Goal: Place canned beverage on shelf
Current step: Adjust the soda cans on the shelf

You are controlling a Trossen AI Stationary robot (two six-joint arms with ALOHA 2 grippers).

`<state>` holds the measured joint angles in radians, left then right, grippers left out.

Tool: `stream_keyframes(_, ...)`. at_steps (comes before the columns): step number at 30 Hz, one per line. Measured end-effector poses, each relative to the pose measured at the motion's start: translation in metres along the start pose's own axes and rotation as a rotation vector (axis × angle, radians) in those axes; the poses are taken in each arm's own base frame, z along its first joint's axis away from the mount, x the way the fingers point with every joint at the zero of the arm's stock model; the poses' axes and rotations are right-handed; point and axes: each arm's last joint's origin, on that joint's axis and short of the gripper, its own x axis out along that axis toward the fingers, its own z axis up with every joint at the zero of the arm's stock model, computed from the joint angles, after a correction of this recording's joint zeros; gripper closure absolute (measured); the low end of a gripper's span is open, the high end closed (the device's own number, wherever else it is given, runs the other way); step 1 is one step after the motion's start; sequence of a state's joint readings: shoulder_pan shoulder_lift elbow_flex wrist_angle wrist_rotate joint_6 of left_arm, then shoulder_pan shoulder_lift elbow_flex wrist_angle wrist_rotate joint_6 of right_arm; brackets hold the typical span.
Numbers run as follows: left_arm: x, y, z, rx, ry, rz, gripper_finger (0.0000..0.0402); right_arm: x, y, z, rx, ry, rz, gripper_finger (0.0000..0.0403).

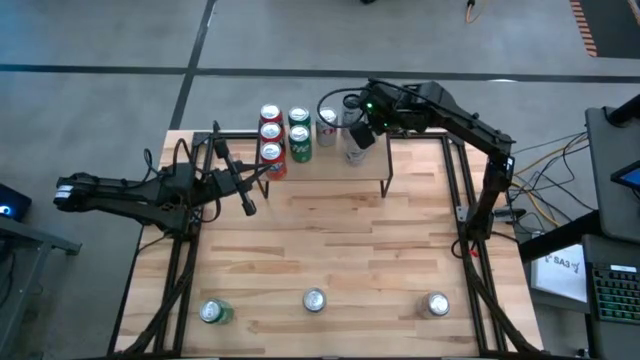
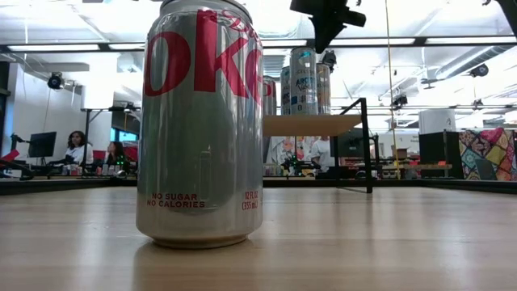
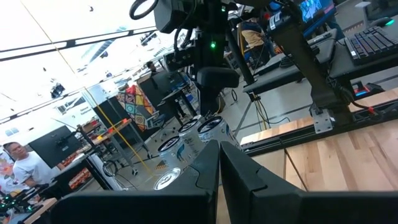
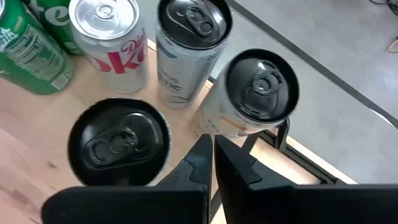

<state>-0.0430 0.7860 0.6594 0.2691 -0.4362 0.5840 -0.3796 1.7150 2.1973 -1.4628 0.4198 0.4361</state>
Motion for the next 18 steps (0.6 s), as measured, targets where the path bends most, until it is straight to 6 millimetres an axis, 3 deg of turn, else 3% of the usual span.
stream_keyframes(18,0.0,0.0,0.0,0.002,0.0,0.0,0.0402,0.0,0.011,-0.006,-0.003,0.014,0.02,0.0394)
